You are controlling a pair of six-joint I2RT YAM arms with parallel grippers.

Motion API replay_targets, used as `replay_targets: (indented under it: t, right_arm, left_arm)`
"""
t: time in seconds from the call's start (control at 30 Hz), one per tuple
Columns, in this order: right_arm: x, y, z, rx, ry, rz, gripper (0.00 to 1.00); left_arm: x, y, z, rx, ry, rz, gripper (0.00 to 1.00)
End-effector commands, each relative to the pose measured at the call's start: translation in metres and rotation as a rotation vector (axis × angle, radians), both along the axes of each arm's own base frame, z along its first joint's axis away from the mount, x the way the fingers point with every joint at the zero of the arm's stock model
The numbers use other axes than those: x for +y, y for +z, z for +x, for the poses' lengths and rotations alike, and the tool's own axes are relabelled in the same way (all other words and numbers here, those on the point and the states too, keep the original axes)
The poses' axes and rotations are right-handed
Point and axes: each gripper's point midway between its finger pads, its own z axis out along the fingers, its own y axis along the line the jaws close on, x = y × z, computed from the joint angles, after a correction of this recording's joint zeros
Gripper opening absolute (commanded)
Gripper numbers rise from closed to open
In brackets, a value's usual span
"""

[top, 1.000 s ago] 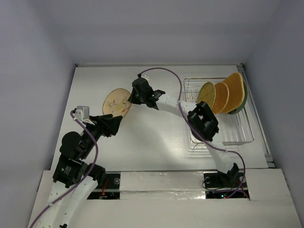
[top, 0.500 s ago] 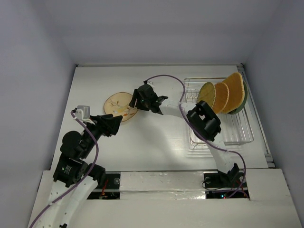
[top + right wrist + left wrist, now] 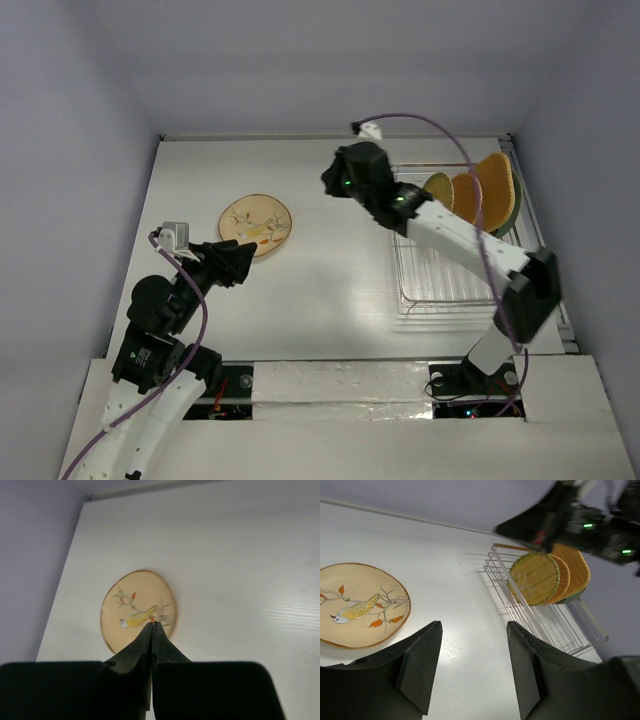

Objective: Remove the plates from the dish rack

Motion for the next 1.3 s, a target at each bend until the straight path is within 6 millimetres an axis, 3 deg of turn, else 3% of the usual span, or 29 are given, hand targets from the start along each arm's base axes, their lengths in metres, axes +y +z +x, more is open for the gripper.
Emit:
replay_targets:
  t: [0.0,0.03,0.07,0.17,0.2,0.33,0.37,0.4,0.43,0.47,0.53,0.67,0.7,0.9,0.97,1.03,1.13,1.27]
  right_arm:
    - [-0.118,0.028,0.000,-0.069,-0.211,-0.151,0.00]
    - [-0.146,0.008,-0.008,-0.034,-0.247,-0.204,0.00]
    - [-0.185,0.028,-0.013,-0.069,-0.315,-0.198,0.00]
    - [-0.258,0.014,-0.030,-0.039,-0.456,-0.319,0.00]
    - [-0.275,0.022,-0.038,-0.050,-0.489,-0.327,0.00]
    - [-0.330,0.005,-0.051,0.014,-0.585,-0.403,0.00]
    - [-0.338,0.000,-0.051,0.032,-0.609,-0.411,0.08]
    - [-0.342,-0.005,-0.051,0.053,-0.618,-0.418,0.20]
    - [-0.340,-0.010,-0.048,0.068,-0.617,-0.424,0.47]
    - [-0.341,-0.013,-0.044,0.078,-0.617,-0.419,0.56]
    - [-0.339,-0.017,-0.037,0.086,-0.607,-0.409,0.61]
    - [-0.338,-0.044,-0.019,0.137,-0.599,-0.438,0.56]
    - [-0.338,-0.045,-0.015,0.138,-0.605,-0.443,0.50]
    - [-0.342,-0.060,-0.004,0.173,-0.616,-0.501,0.39]
    - [-0.343,-0.063,-0.003,0.185,-0.622,-0.518,0.30]
    - [-0.344,-0.057,-0.003,0.176,-0.627,-0.512,0.21]
    - [-0.346,-0.041,-0.007,0.151,-0.634,-0.508,0.16]
    - [-0.349,-0.007,-0.016,0.102,-0.632,-0.504,0.08]
  left_arm:
    - [0.002,0.009,0.001,-0.031,0.010,-0.017,0.51]
    - [0.002,0.009,0.001,-0.032,0.010,-0.018,0.48]
    - [0.002,0.009,0.001,-0.031,0.011,-0.016,0.38]
    - [0.003,0.007,0.003,-0.021,0.024,-0.012,0.08]
    - [0.005,0.007,0.004,-0.021,0.033,-0.010,0.04]
    - [0.007,0.005,0.006,-0.009,0.051,-0.009,0.00]
    - [0.008,0.005,0.007,-0.008,0.056,-0.009,0.01]
    - [0.008,0.005,0.007,-0.005,0.057,-0.008,0.02]
    - [0.008,0.004,0.008,-0.002,0.059,-0.004,0.03]
    - [0.008,0.004,0.008,0.000,0.059,-0.004,0.07]
    - [0.007,0.003,0.008,0.005,0.057,-0.003,0.10]
    - [0.007,0.002,0.008,0.003,0.053,-0.004,0.16]
    - [0.006,0.002,0.008,0.003,0.050,-0.004,0.16]
    - [0.006,0.003,0.008,0.001,0.048,-0.005,0.18]
    - [0.007,0.004,0.007,-0.004,0.050,-0.005,0.18]
    - [0.006,0.004,0.006,-0.007,0.047,-0.008,0.19]
    - [0.004,0.004,0.007,-0.004,0.038,-0.007,0.19]
    - [0.004,0.003,0.007,-0.001,0.033,-0.005,0.19]
